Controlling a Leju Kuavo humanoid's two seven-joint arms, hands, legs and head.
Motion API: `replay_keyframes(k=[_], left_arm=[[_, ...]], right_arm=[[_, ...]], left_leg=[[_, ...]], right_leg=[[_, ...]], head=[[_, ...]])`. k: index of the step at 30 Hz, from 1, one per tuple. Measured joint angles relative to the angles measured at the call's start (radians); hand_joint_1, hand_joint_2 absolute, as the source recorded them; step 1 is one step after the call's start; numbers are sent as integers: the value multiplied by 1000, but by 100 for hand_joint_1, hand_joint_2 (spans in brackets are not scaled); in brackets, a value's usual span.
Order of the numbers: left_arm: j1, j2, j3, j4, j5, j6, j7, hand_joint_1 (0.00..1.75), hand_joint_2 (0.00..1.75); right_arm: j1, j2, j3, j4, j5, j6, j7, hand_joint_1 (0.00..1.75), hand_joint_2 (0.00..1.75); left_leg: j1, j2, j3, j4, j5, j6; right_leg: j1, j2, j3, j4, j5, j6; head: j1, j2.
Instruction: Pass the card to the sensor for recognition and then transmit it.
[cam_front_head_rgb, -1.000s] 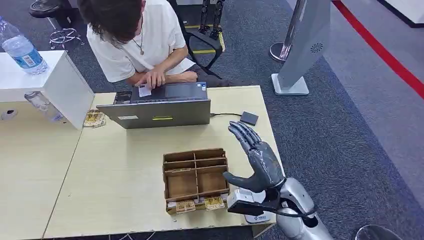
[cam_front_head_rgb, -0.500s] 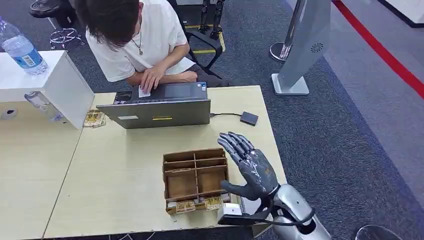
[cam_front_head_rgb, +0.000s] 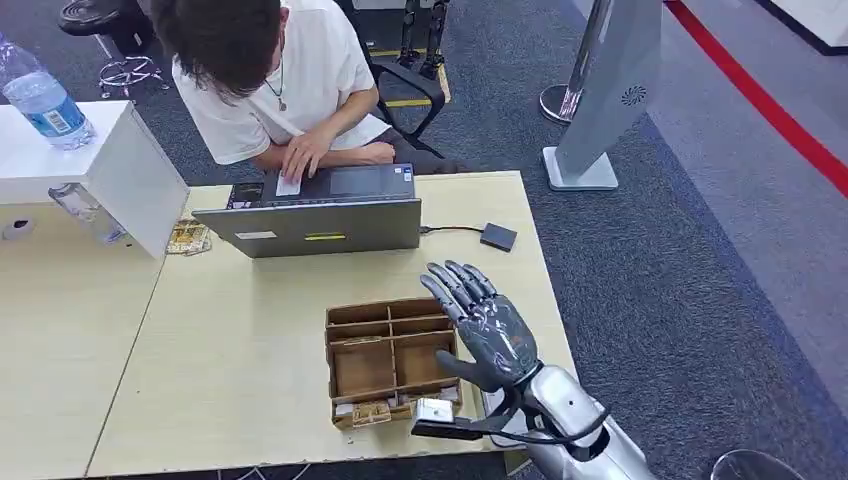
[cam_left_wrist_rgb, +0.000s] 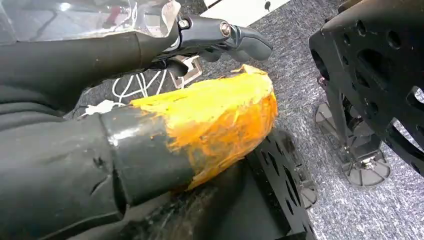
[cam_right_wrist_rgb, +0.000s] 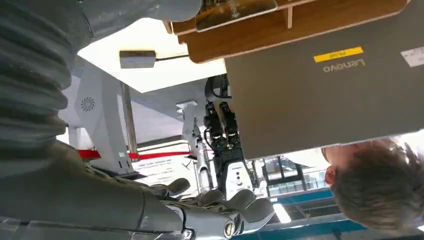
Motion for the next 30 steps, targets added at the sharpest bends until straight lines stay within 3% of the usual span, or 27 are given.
replay_keyframes(k=[5,6,8,9,14,20,30], left_arm=[[0,-1,0,0,-2,-5,-2,0,0],[0,-1,0,0,-2,-6,-2,0,0],[0,-1,0,0,-2,-7,-5,0,0],[0,-1,0,0,-2,-8,-5,0,0],[-1,-2,0,0,-2,-9,-7,0,0],[-1,-2,0,0,0,-11,-8,0,0],[-1,-2,1,0,6,-17,-11,0,0]], right_arm=[[-7,0,13,13,-2,3,9,17,175],[-7,-1,15,14,-9,9,10,35,175],[-8,-5,21,16,-26,27,10,35,175],[-9,-7,23,19,-29,33,10,51,175],[-10,-15,27,28,-37,44,10,58,175],[-11,-21,33,41,-37,56,10,45,175],[-16,-23,41,71,-37,71,18,47,175]], left_leg=[[0,0,0,0,0,0],[0,0,0,0,0,0],[0,0,0,0,0,0],[0,0,0,0,0,0],[0,0,0,0,0,0],[0,0,0,0,0,0],[0,0,0,0,0,0]], right_leg=[[0,0,0,0,0,0],[0,0,0,0,0,0],[0,0,0,0,0,0],[0,0,0,0,0,0],[0,0,0,0,0,0],[0,0,0,0,0,0],[0,0,0,0,0,0]], head=[[0,0],[0,0],[0,0],[0,0],[0,0],[0,0],[0,0]])
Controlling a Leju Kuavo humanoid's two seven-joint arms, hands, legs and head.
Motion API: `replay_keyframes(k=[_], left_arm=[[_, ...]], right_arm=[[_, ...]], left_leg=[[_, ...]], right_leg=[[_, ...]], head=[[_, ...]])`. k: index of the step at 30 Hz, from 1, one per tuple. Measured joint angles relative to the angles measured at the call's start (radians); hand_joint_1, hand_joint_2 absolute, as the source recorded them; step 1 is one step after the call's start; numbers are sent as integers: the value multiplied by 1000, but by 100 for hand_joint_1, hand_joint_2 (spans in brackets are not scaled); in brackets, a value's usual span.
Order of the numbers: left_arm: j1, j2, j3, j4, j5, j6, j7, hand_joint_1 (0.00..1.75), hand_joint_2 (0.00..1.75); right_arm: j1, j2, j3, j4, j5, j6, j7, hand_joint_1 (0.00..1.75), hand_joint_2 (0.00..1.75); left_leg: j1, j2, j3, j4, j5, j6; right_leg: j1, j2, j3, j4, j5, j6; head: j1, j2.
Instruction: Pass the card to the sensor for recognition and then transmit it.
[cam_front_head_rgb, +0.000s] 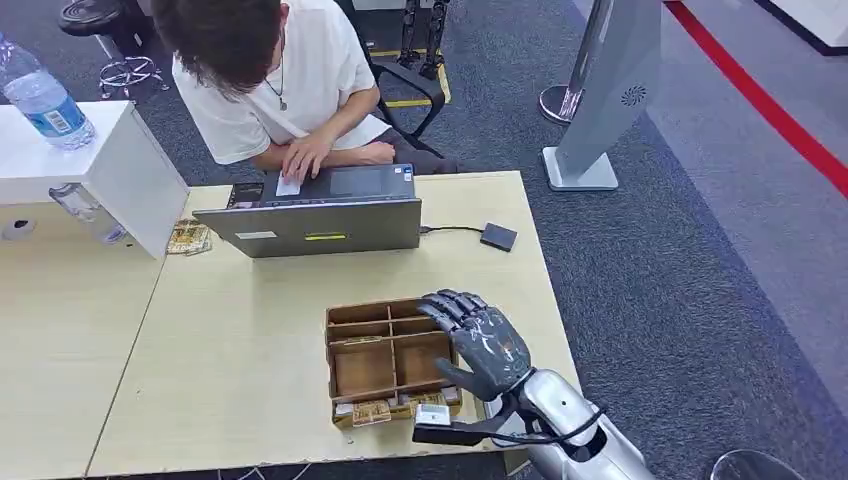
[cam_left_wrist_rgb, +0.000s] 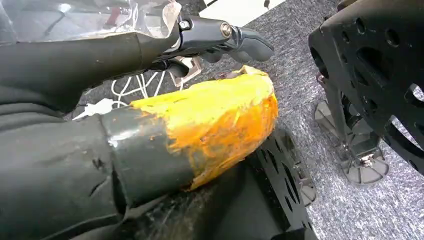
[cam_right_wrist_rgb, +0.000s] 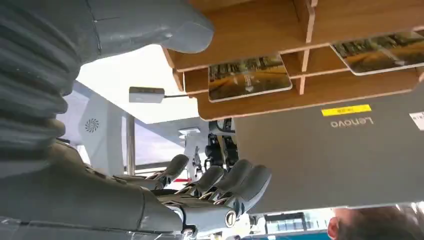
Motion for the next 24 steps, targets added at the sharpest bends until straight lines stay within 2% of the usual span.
replay_keyframes(k=[18,24], left_arm=[[3,0,14,1,5,-9,-3,0,0],[3,0,14,1,6,-9,-3,0,0]], right_arm=[[-48,3,22,69,16,11,16,68,175],[-61,5,28,86,16,13,19,68,175]], left_leg=[[0,0,0,0,0,0],[0,0,0,0,0,0]], right_leg=[[0,0,0,0,0,0],[0,0,0,0,0,0]], head=[[0,0],[0,0]])
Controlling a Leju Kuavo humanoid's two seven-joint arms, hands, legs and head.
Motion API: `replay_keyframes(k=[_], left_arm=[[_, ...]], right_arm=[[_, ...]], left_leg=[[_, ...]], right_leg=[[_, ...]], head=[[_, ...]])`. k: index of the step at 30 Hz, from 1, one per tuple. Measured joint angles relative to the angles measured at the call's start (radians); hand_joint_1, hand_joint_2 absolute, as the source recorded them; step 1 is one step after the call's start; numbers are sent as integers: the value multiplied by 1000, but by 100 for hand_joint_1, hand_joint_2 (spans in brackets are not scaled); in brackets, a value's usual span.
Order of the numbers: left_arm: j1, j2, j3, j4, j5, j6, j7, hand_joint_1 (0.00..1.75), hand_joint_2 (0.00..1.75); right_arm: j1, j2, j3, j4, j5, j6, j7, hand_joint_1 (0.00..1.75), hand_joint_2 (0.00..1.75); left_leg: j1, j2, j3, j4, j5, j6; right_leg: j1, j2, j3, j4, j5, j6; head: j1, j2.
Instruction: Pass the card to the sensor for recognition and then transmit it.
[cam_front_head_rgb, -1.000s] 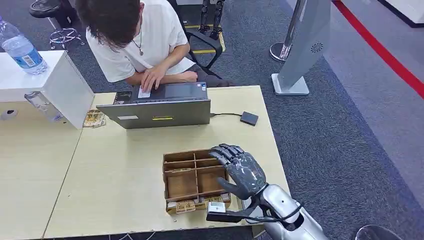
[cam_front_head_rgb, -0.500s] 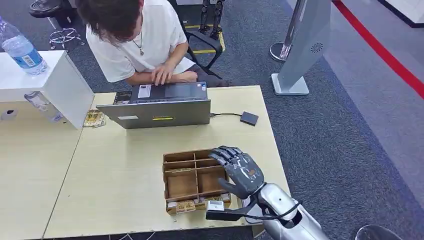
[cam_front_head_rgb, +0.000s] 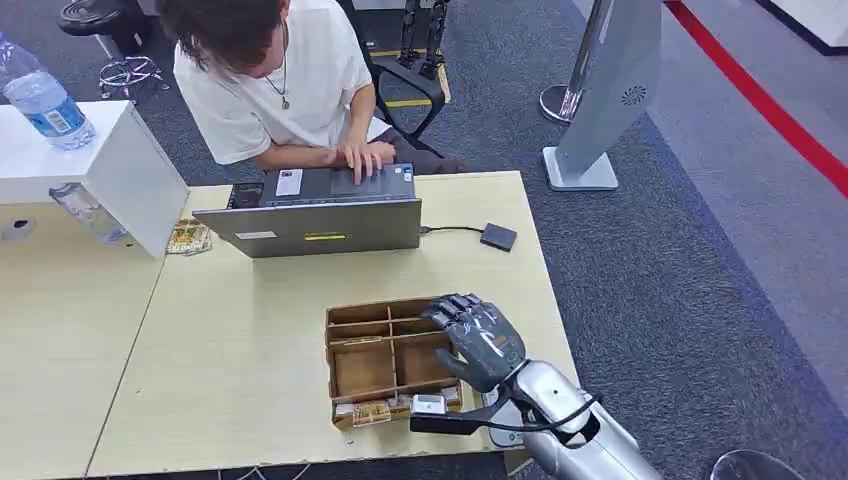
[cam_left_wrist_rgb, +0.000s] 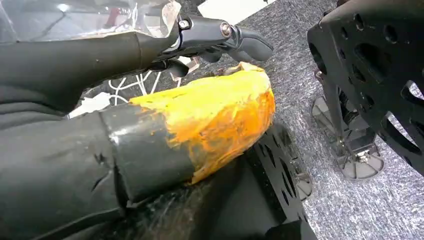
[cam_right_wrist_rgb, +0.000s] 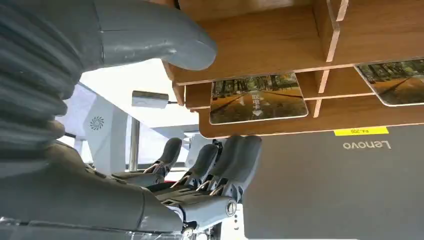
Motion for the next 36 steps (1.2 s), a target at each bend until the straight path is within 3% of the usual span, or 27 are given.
replay_keyframes(k=[12,13,14,15,17,20,36], left_arm=[[1,0,2,1,4,-1,0,0,0],[1,0,2,1,5,-1,0,0,0],[1,0,2,1,5,-1,0,0,0],[1,0,2,1,5,-1,0,0,0],[1,0,3,1,5,-1,1,0,0],[1,0,3,1,6,-1,2,0,0],[7,0,20,2,7,1,3,0,0]], right_arm=[[-23,11,10,25,4,3,3,82,175],[-24,14,11,27,4,3,3,86,175],[-25,14,12,29,4,3,5,106,175],[-26,14,13,30,4,3,5,106,175],[-28,14,15,31,4,4,5,134,175],[-28,16,16,31,4,5,6,148,175],[-29,19,27,1,7,-31,6,175,175]], left_leg=[[0,0,0,0,0,0],[0,0,0,0,0,0],[0,0,0,0,0,0],[0,0,0,0,0,0],[0,0,0,0,0,0],[0,0,0,0,0,0],[0,0,0,0,0,0]], right_leg=[[0,0,0,0,0,0],[0,0,0,0,0,0],[0,0,0,0,0,0],[0,0,0,0,0,0],[0,0,0,0,0,0],[0,0,0,0,0,0],[0,0,0,0,0,0]], head=[[0,0],[0,0],[0,0],[0,0],[0,0],[0,0],[0,0]])
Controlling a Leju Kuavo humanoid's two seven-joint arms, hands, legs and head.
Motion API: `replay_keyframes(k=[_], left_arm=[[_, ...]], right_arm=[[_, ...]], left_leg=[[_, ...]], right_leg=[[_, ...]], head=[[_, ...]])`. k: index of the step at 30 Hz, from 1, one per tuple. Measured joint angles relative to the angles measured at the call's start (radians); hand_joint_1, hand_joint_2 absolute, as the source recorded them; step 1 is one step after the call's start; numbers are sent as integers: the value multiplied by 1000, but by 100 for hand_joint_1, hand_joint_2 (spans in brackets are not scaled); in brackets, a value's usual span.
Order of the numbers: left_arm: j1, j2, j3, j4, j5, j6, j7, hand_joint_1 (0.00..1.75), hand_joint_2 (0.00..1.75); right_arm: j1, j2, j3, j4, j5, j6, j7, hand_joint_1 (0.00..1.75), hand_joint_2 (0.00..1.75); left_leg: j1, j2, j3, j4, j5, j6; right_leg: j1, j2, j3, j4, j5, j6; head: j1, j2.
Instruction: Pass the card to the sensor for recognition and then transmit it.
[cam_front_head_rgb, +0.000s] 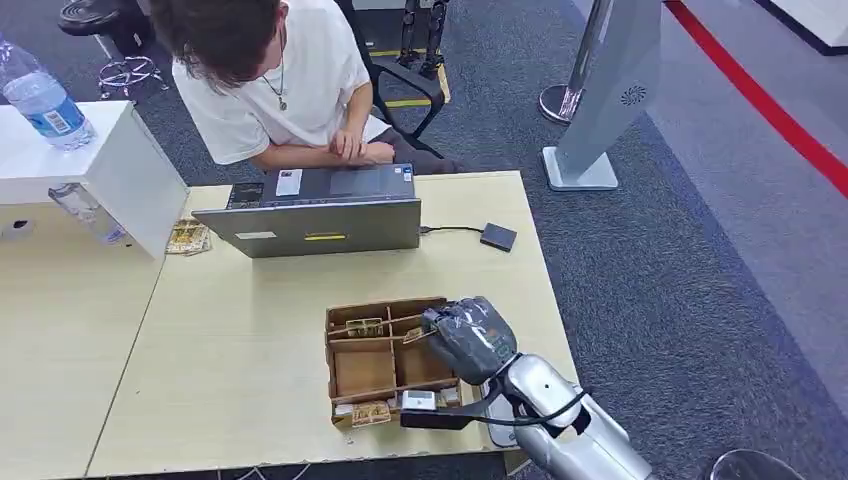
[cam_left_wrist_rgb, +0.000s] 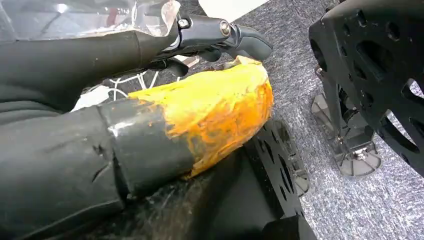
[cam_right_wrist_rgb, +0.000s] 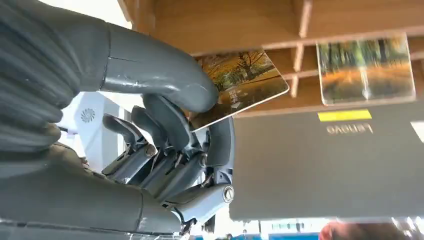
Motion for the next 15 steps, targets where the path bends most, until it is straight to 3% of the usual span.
replay_keyframes(k=[15], left_arm=[[5,0,13,0,-2,15,0,0,0]], right_arm=[[47,-3,-29,-149,-3,-118,-17,175,175]], left_leg=[[0,0,0,0,0,0]], right_leg=[[0,0,0,0,0,0]], head=[[0,0]])
